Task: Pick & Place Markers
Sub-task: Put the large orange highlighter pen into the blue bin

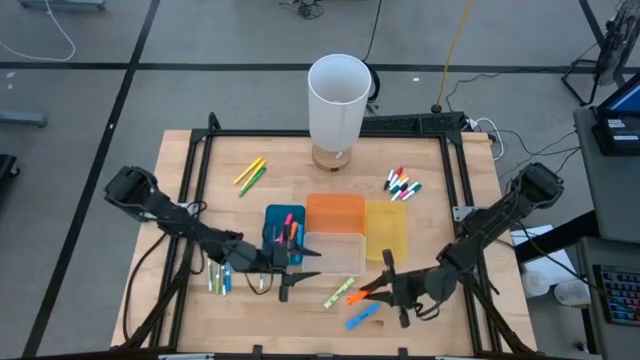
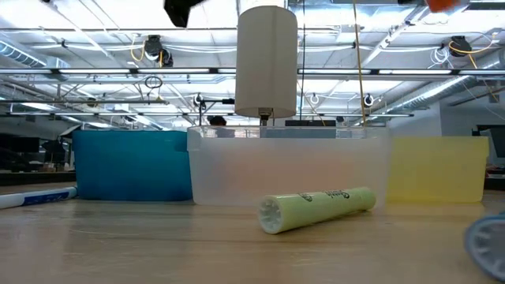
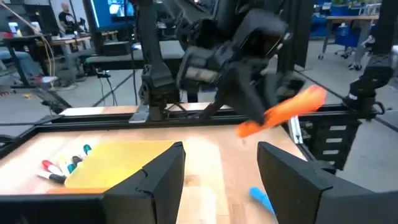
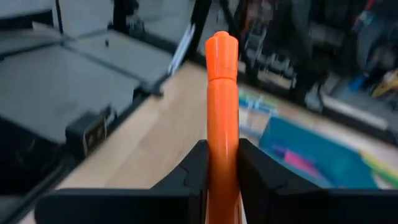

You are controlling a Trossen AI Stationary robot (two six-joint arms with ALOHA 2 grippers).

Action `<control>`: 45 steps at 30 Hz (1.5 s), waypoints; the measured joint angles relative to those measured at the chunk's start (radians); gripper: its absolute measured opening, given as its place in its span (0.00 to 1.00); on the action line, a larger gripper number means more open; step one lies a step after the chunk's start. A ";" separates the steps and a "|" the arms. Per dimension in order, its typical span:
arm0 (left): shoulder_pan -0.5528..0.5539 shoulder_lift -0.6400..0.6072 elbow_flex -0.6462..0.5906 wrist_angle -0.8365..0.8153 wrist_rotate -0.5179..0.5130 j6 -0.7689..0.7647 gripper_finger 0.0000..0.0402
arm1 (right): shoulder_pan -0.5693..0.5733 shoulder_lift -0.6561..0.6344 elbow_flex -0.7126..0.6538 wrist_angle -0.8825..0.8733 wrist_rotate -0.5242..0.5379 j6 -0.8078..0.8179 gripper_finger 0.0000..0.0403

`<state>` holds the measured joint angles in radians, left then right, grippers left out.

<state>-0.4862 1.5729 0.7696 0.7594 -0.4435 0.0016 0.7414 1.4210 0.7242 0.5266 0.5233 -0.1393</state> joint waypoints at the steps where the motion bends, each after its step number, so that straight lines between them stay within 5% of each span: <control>1: 0.010 0.013 0.000 0.020 0.008 0.001 0.52 | 0.000 0.002 0.000 0.023 0.000 -0.016 0.12; 9: 0.045 0.164 0.039 0.219 0.182 0.172 0.52 | -0.003 0.002 -0.092 0.296 -0.002 -0.101 0.12; 15: 0.051 0.289 0.166 0.236 0.185 0.249 0.52 | -0.016 0.002 -0.200 0.500 -0.002 -0.139 0.12; 21: 0.076 0.341 0.240 0.217 0.181 0.248 0.52 | 0.001 -0.011 -0.226 0.499 -0.017 -0.117 0.12; 27: 0.082 0.324 0.241 0.146 0.178 0.209 0.52 | 0.062 -0.017 -0.201 0.476 -0.335 0.115 0.12; 39: 0.081 0.320 0.241 0.123 0.173 0.222 0.52 | 0.197 0.477 -0.051 0.579 -0.268 0.477 0.12; 45: 0.081 0.300 0.241 0.102 0.172 0.234 0.52 | 0.199 0.571 -0.020 0.614 -0.319 0.681 0.12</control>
<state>-0.4053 1.8734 1.0107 0.8611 -0.2718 0.2352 0.9402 1.9918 0.7040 1.1404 0.2047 0.5419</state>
